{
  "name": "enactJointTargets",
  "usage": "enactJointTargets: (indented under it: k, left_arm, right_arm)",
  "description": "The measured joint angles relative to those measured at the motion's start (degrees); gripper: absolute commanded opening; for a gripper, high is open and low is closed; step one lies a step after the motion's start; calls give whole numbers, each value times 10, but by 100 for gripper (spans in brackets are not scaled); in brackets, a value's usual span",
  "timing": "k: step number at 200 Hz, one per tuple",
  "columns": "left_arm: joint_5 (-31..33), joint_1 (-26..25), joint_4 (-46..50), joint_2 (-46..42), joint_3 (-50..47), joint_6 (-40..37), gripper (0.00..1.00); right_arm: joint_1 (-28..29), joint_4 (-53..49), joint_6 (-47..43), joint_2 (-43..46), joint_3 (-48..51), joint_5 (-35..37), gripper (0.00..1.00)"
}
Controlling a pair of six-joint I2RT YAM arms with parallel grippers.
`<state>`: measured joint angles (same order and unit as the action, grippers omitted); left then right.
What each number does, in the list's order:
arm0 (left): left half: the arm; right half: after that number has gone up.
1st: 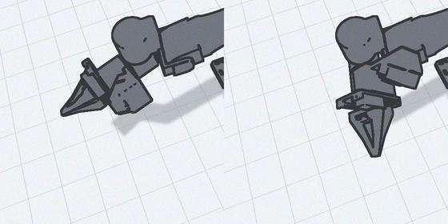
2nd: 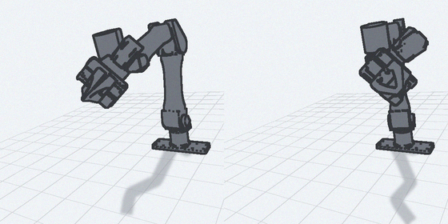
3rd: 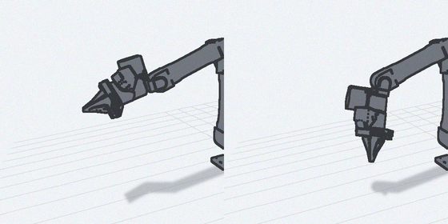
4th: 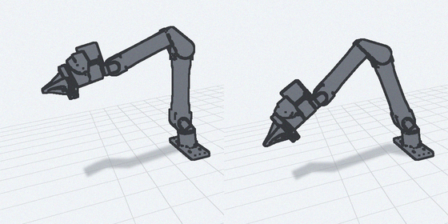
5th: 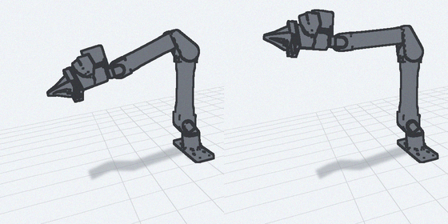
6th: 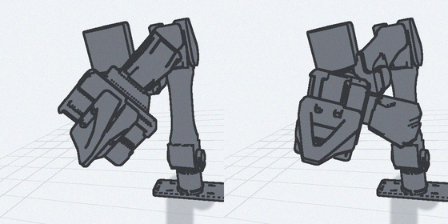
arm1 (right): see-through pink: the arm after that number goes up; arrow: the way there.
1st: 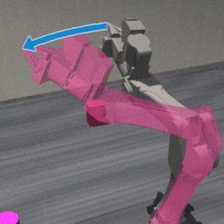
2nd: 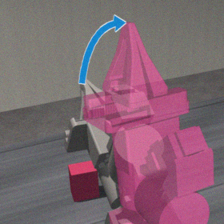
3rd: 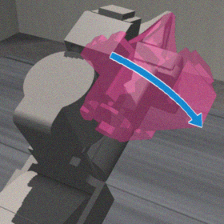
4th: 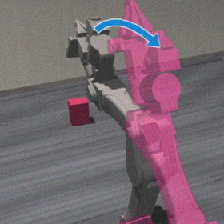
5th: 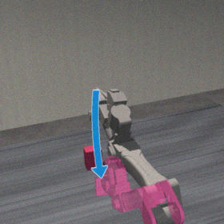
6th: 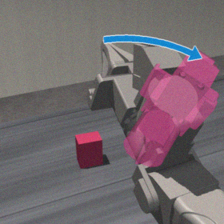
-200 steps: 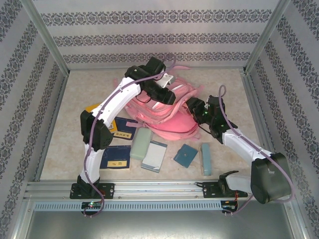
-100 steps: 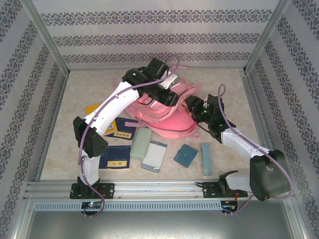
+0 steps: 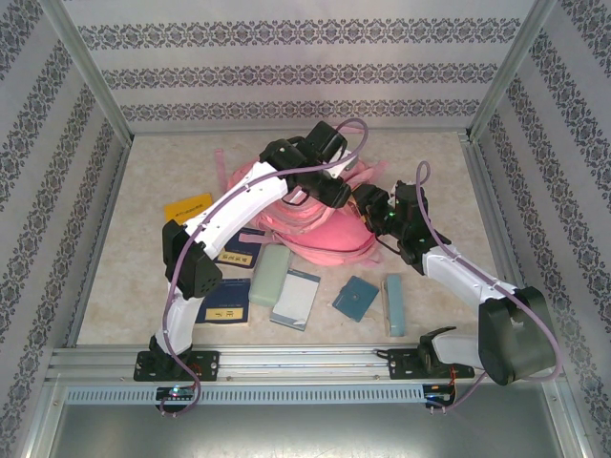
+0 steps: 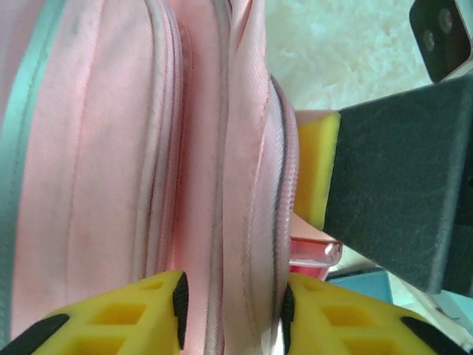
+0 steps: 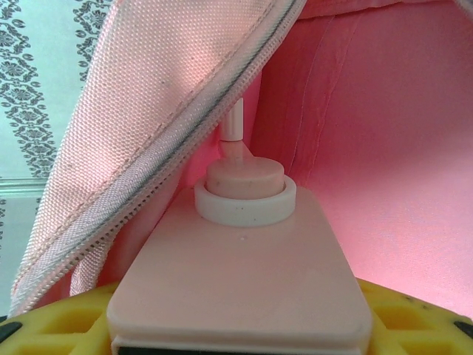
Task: Pack the student bag
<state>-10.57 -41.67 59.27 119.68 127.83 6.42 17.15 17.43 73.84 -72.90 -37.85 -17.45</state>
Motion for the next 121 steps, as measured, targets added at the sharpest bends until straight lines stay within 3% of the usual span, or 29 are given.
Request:
enactJointTargets:
  k: [10,121]
  left_arm:
    - [3,0,-2,4,6,0,0]
    - [54,18,12,-21,41,-9,0]
  right_arm:
    - [0,0,0,0,0,0,0]
    - [20,1,-52,26,59,30,0]
